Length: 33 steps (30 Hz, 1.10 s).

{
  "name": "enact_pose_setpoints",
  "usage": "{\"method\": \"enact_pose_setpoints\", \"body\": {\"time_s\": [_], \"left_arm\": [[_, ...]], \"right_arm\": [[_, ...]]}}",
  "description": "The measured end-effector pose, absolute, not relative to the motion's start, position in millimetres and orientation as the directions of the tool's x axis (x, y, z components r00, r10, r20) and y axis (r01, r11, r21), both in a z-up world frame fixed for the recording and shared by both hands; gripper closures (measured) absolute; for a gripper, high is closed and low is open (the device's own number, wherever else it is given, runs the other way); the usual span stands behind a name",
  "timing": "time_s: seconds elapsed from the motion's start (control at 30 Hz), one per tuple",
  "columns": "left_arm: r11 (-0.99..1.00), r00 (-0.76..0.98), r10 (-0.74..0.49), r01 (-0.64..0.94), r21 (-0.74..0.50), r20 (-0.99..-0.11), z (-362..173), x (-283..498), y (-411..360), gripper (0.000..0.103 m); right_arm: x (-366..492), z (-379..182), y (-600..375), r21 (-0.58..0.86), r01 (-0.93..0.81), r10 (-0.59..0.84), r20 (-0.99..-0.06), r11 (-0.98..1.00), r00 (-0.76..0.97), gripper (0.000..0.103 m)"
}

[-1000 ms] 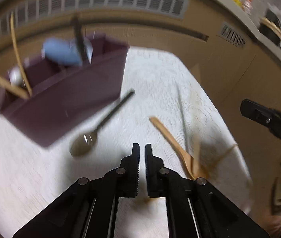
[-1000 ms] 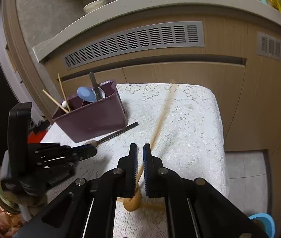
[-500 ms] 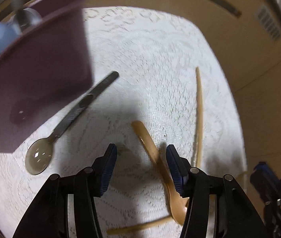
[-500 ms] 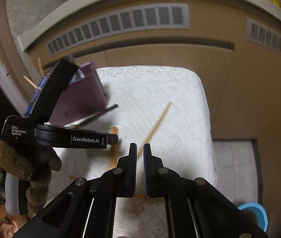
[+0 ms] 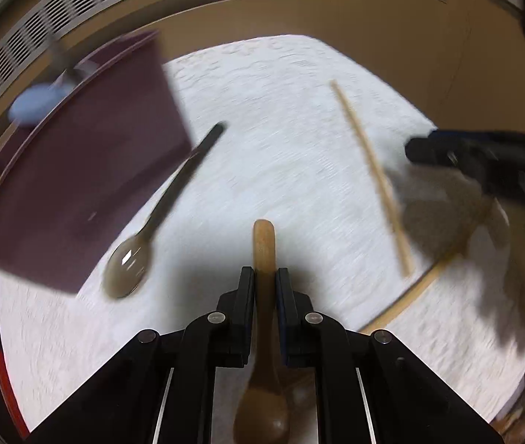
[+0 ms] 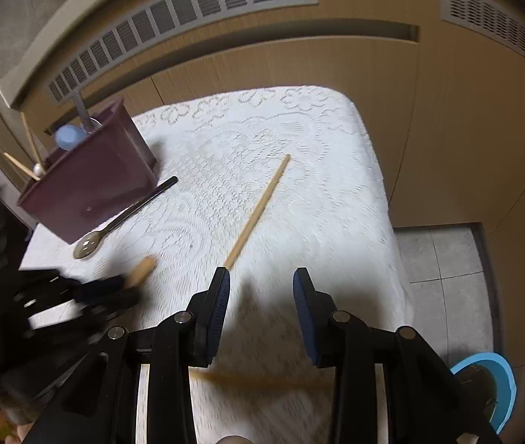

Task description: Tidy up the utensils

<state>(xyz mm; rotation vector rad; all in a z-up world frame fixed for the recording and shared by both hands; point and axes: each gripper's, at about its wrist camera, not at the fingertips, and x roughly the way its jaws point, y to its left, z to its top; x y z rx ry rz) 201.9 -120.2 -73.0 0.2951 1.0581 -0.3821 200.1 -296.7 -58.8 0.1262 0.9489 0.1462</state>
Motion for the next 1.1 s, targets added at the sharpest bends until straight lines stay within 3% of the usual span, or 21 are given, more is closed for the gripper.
{"method": "enact_pose_setpoints", "body": {"time_s": [0.3,0.33,0.37,0.43,0.6,0.7,0.87,1.1], "left_arm": [[0.892,0.374,-0.226,0.45,-0.037,-0.899,-73.6,198.1,-96.4,0.09],[0.892,0.36,-0.23,0.45,-0.047,-0.904,-73.6,200.1,-96.3,0.09],[0.891,0.349,-0.231,0.451,-0.054,-0.908,-73.5,201.2,-95.9,0.089],[0.886,0.323,-0.231,0.461,-0.06,-0.918,-74.3,208.7,-100.7,0.087],[0.856,0.343,-0.195,0.517,0.012,-0.919,-75.1,215.4,-120.8,0.086],[0.857,0.388,-0.193,0.514,0.038,-0.901,-75.1,206.1,-121.7,0.09],[0.911,0.432,-0.276,0.403,-0.09,-0.858,-69.5,182.6,-89.4,0.091],[0.944,0.642,-0.296,0.308,-0.115,-0.707,-5.6,133.8,-46.5,0.091]], "right_arm": [[261.0,-80.7,-254.9,0.014,-0.013,0.019,-0.855,1.0,0.518,0.072],[262.6,-81.2,-250.4,-0.011,-0.029,0.006,-0.857,1.0,0.516,0.075],[263.2,-80.9,-245.0,-0.027,-0.062,0.008,-0.86,0.998,0.511,0.088],[259.8,-80.2,-238.3,-0.057,-0.103,0.004,-0.86,0.993,0.51,0.093],[238.3,-68.0,-244.7,0.061,-0.128,0.121,-0.83,0.99,0.545,0.097],[216.1,-47.0,-249.6,0.129,-0.151,0.195,-0.779,0.98,0.596,0.097],[183.8,-17.1,-255.1,0.192,-0.199,0.276,-0.716,0.961,0.641,0.095],[142.6,18.5,-260.3,0.177,-0.23,0.29,-0.62,0.957,0.729,0.097]]}}
